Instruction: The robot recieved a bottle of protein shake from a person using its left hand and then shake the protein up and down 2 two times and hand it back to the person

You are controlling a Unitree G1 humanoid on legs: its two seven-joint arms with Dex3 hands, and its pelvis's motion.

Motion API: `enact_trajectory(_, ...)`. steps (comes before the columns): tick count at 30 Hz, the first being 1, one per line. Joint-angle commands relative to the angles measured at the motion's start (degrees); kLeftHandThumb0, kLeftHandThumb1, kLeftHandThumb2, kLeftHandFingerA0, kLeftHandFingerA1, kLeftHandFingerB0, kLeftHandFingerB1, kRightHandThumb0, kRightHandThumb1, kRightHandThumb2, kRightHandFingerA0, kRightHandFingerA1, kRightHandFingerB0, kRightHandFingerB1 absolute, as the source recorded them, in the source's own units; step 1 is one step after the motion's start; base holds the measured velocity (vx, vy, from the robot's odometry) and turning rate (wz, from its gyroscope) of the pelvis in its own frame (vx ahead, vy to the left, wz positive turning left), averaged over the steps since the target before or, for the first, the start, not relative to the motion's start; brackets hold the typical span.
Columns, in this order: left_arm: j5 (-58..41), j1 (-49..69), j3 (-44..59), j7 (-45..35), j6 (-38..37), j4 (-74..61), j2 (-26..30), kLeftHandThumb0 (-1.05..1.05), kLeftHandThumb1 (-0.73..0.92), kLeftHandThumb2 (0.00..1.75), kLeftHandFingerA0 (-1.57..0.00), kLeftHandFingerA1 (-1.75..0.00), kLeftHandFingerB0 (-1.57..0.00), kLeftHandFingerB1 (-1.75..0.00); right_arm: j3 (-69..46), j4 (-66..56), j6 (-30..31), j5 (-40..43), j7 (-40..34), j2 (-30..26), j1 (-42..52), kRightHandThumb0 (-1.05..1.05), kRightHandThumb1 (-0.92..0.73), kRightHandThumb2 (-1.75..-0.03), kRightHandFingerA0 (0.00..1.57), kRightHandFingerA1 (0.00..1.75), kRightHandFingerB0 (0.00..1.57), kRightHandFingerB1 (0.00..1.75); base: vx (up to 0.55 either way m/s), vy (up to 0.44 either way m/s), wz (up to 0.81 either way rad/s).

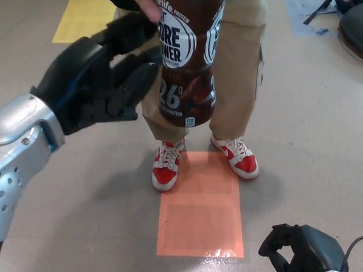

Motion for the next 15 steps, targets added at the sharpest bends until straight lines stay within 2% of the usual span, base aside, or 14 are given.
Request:
enact_trajectory(1, -15.3, -5.9, -4.5, -0.2, 31.2, -6.8, -0.5, -0.86, 0.55, 0.88, 0.0, -0.17, 0.0, 0.0, -0.2, 1.3, -3.1, -1.0, -2.8, -1.7, 0.5, -0.51, -0.57, -1.16, 1.04, 1.13, 0.88, 0.86, 0.0, 0.0, 0.0)
enact_trajectory(5, -16.0, -6.7, -4.5, 1.9, 33.8, -6.3, -2.8, -0.84, 0.51, 0.86, 0.0, -0.14, 0.0, 0.0, 0.0, 1.4, -3.1, -1.3, -3.8, -1.6, 0.3, -0.49, -0.58, -1.16, 1.05, 1.12, 0.89, 0.86, 0.0, 0.0, 0.0)
enact_trajectory(6, -16.0, -6.7, -4.4, 2.2, 34.1, -6.3, -3.2, -0.77, 0.6, 0.59, 0.0, -0.15, 0.0, 0.0, -0.1, 1.4, -3.1, -1.2, -3.7, -1.6, 0.2, -0.49, -0.58, -1.16, 1.05, 1.11, 0.89, 0.86, 0.0, 0.0, 0.0)
enact_trajectory(9, -16.1, -6.9, -4.1, 3.1, 35.0, -5.9, -4.3, -0.78, 0.59, 0.58, 0.0, -0.15, 0.0, 0.0, -0.1, 1.4, -2.9, -1.1, -3.5, -1.5, 0.0, -0.48, -0.57, -1.16, 1.07, 1.12, 0.89, 0.86, 0.0, 0.0, 0.0)
enact_trajectory(10, -15.6, -7.3, -4.5, 3.3, 35.5, -5.7, -4.9, -0.85, 0.51, 0.86, 0.0, -0.13, 0.0, 0.0, -0.1, 1.4, -2.5, -1.1, -3.3, -1.4, -0.3, -0.48, -0.56, -1.15, 1.08, 1.12, 0.89, 0.85, 0.0, 0.0, 0.0)
enact_trajectory(15, -13.8, -9.6, -4.4, 4.5, 38.1, -3.7, -7.0, -0.83, 0.49, 0.86, 0.0, -0.14, 0.0, 0.0, -0.1, 1.3, -2.4, -1.2, -2.9, -1.6, -0.8, -0.46, -0.55, -1.14, 1.05, 1.1, 0.88, 0.83, 0.0, 0.0, 0.0)
